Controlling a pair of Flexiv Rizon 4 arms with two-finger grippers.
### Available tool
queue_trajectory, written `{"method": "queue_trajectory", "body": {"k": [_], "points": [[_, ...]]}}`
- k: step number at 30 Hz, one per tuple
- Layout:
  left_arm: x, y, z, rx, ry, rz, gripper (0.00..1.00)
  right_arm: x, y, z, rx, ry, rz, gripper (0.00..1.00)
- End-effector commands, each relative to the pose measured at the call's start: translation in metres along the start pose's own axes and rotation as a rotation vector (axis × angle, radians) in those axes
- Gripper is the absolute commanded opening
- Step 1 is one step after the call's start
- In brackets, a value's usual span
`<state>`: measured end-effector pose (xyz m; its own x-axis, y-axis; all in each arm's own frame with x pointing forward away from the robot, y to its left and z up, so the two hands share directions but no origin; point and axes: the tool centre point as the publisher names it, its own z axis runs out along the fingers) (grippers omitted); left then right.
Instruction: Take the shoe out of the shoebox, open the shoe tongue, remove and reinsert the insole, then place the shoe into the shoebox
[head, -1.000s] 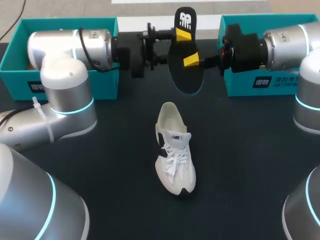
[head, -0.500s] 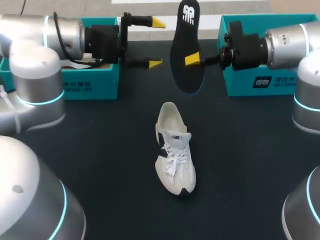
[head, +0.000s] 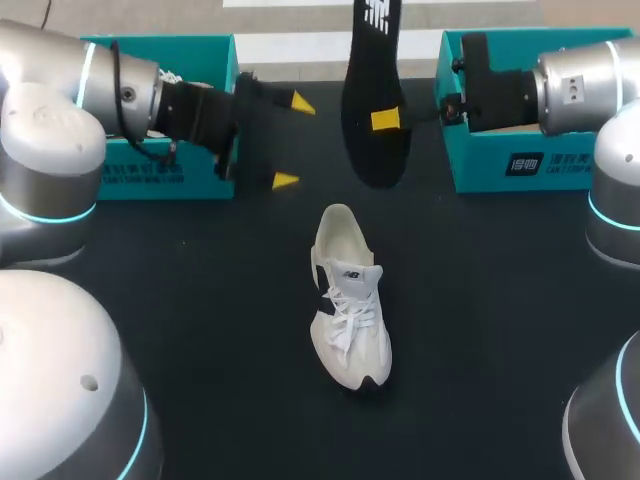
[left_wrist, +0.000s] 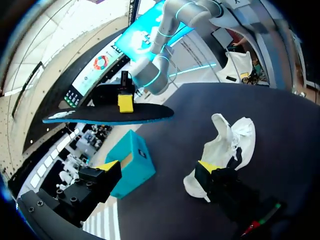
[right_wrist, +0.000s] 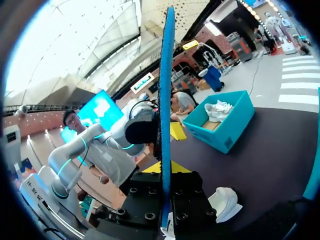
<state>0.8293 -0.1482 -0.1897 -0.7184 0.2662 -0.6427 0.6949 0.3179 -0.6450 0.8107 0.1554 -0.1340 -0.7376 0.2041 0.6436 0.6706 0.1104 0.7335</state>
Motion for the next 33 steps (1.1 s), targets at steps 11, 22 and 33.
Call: {"method": "queue_trajectory", "body": {"k": [11, 22, 33], "points": [[0.033, 0.013, 0.009, -0.152, -0.019, -0.118, 1.00, -0.008, -0.002, -0.007, 0.023, 0.039, -0.004, 0.00], [-0.035, -0.017, 0.005, -0.192, -0.146, 0.285, 1.00, -0.008, -0.002, -0.007, 0.023, 0.039, -0.004, 0.00], [-0.035, -0.017, 0.005, -0.192, -0.146, 0.285, 1.00, -0.008, -0.002, -0.007, 0.023, 0.039, -0.004, 0.00]]}}
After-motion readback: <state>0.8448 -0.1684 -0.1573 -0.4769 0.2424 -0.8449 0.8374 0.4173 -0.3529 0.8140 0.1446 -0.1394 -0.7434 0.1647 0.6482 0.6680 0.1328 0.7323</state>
